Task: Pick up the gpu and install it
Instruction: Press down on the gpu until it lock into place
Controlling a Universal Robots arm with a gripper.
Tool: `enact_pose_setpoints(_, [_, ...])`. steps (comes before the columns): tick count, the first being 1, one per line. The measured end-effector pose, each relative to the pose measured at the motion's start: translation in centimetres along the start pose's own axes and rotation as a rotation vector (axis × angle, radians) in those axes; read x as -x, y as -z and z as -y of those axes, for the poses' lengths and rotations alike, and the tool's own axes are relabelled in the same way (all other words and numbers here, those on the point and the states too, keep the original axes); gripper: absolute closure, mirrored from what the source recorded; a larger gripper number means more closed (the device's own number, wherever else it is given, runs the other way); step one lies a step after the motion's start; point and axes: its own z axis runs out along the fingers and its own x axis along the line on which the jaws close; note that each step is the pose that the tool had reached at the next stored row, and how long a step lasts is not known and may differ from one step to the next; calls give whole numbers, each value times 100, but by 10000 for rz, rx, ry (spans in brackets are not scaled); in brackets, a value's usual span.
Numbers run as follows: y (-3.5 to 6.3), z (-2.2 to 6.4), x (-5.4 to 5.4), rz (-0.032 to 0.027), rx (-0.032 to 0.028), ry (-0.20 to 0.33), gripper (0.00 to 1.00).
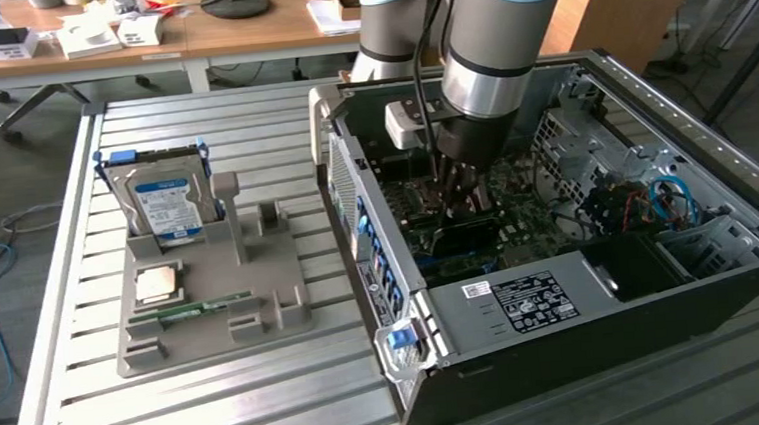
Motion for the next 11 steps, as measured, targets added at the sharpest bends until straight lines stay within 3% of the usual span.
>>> enact_pose_setpoints(11, [-8,0,0,1,0,0,89])
